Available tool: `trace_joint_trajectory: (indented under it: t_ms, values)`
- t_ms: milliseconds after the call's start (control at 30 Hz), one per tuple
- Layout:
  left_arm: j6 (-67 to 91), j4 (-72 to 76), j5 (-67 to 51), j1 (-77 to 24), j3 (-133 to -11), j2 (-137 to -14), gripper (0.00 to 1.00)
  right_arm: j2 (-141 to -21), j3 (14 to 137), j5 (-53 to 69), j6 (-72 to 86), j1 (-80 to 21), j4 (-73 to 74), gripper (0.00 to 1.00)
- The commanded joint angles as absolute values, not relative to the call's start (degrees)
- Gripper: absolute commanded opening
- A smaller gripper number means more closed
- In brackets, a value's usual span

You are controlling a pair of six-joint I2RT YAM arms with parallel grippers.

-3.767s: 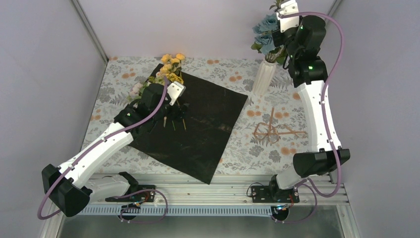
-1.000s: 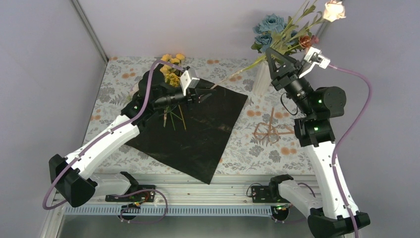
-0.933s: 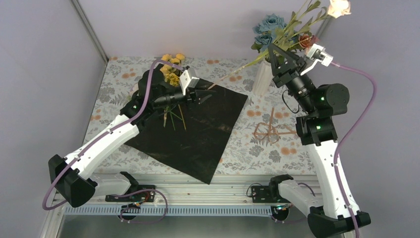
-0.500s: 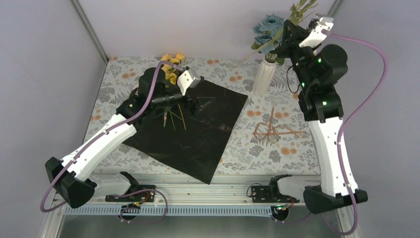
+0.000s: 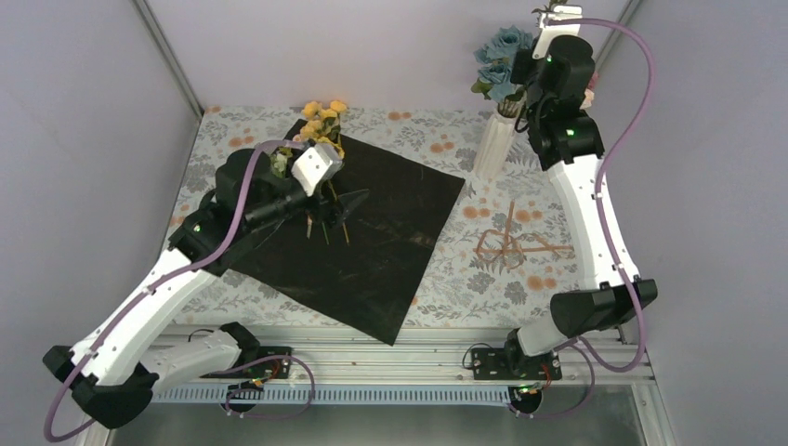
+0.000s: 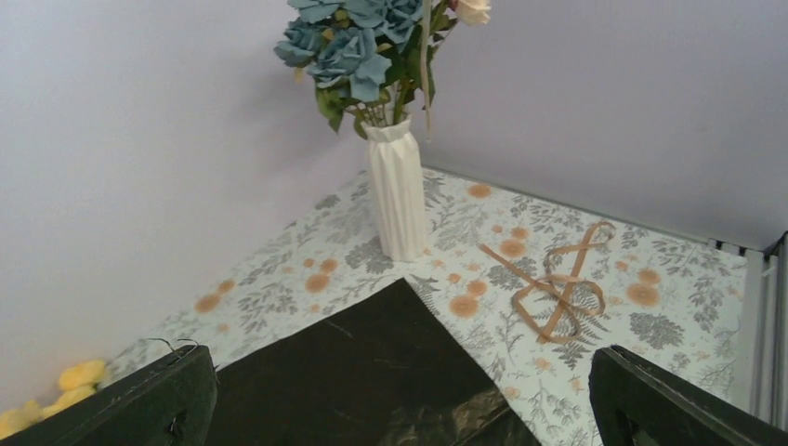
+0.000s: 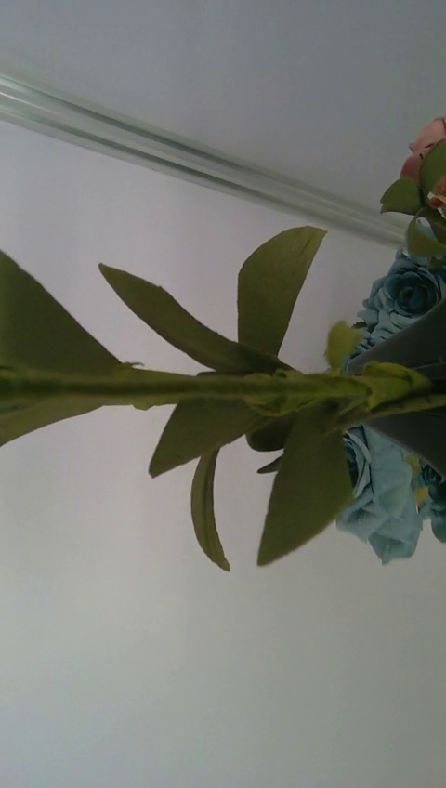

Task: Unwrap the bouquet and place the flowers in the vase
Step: Insert the fake flower into the vase.

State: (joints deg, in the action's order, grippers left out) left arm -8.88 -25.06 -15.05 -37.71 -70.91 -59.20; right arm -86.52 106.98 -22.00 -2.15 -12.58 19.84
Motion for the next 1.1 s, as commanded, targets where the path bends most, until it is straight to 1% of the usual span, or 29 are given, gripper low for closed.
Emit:
trace_joint_trajectory:
  t_ms: [0,100,200,500,800,967,1067]
  values:
    - [-10.1,-24.7,-9.4,-37.7,-65.9,-54.9,1.00,-88.8,109.8,-25.6,-6.6,-12.5,14.7,0.03]
    - [-10.2,-22.1,-6.2,-37.7,-62.2,-52.5,1.00,-91.1,111.6,-25.8,-6.6,-12.5,13.9,0.04]
    - [-10.3,-20.8,-4.3,-37.7,-59.4,-51.5,1.00,-93.4,115.3,-25.8,-5.5,-12.5,16.1,0.04]
    - [-10.3,-20.5,-4.3,-37.7,-57.7,-52.2,1.00,-94.7,121.2,-25.5,-5.0,-12.5,17.2,0.04]
    - [-10.4,-20.6,-4.8,-37.7,-57.5,-52.0,1.00,-97.7,119.6,-25.4,-6.3,-12.4,17.0,0.04]
    - [-10.4,-20.8,-4.9,-37.7,-57.5,-52.0,1.00,-96.7,112.7,-25.5,-7.9,-12.3,11.4,0.04]
    - [-10.5,-20.8,-4.6,-37.7,-57.4,-51.7,1.00,-97.2,110.1,-25.0,-7.5,-12.2,11.2,0.04]
